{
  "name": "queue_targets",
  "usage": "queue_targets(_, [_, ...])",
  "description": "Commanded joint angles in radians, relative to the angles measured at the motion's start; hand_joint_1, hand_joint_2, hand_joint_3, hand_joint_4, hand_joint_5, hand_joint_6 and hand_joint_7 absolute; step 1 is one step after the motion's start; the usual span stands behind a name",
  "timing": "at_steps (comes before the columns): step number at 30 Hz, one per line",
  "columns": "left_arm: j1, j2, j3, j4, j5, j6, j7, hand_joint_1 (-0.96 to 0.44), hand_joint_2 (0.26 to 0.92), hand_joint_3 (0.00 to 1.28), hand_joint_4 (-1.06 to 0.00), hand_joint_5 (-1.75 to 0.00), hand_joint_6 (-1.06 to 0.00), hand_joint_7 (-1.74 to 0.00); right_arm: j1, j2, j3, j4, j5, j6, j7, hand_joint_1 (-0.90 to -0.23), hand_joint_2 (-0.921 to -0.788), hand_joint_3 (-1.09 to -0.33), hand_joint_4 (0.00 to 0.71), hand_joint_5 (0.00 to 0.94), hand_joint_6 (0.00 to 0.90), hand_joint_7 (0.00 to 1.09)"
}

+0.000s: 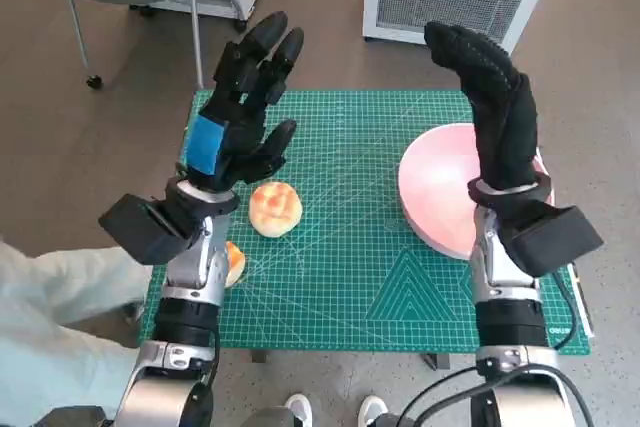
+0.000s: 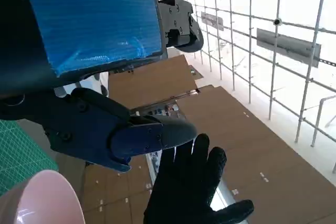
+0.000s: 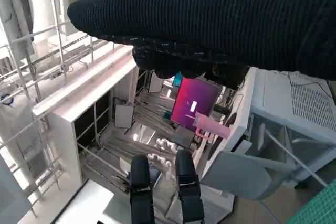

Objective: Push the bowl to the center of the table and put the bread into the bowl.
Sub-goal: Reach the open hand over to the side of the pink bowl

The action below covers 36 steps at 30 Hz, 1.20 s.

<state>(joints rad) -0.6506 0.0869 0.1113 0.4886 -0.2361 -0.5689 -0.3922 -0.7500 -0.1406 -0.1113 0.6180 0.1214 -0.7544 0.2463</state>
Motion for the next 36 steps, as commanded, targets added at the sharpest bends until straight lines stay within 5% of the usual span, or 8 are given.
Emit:
queue_targets(1, [-0.014, 0.002, 0.003, 0.003, -0.008, 0.002, -0.005, -0.6, 0.921, 0.51, -0.19, 0.0, 0.0, -0.53, 0.004, -0.006, -0.003, 0.01, 0.011, 0.003, 0.013, -0.703, -0.921, -0.805, 0.276, 0.002, 0.042, 0.63])
queue_targets(19, [-0.012, -0.004, 0.006, 0.01, -0.004, -0.005, 0.001, -0.61, 0.921, 0.51, -0.19, 0.0, 0.0, -0.53, 0.002, -0.017, -0.011, 0.028, 0.019, -0.005, 0.028, -0.706, -0.921, -0.801, 0.277, 0.002, 0.043, 0.63])
queue_targets(27, [-0.009, -0.002, 0.01, 0.014, -0.002, -0.013, 0.004, -0.61, 0.921, 0.5, -0.19, 0.0, 0.0, -0.53, -0.03, -0.093, -0.077, 0.165, 0.062, -0.039, 0.066, -0.718, -0.921, -0.793, 0.277, 0.002, 0.041, 0.62])
queue_targets(36, [-0.014, 0.002, 0.019, 0.045, 0.008, -0.038, 0.008, -0.62, 0.921, 0.5, -0.19, 0.0, 0.0, -0.52, -0.1, -0.176, -0.133, 0.392, -0.031, -0.051, -0.137, -0.706, -0.921, -0.814, 0.274, 0.0, 0.051, 0.58])
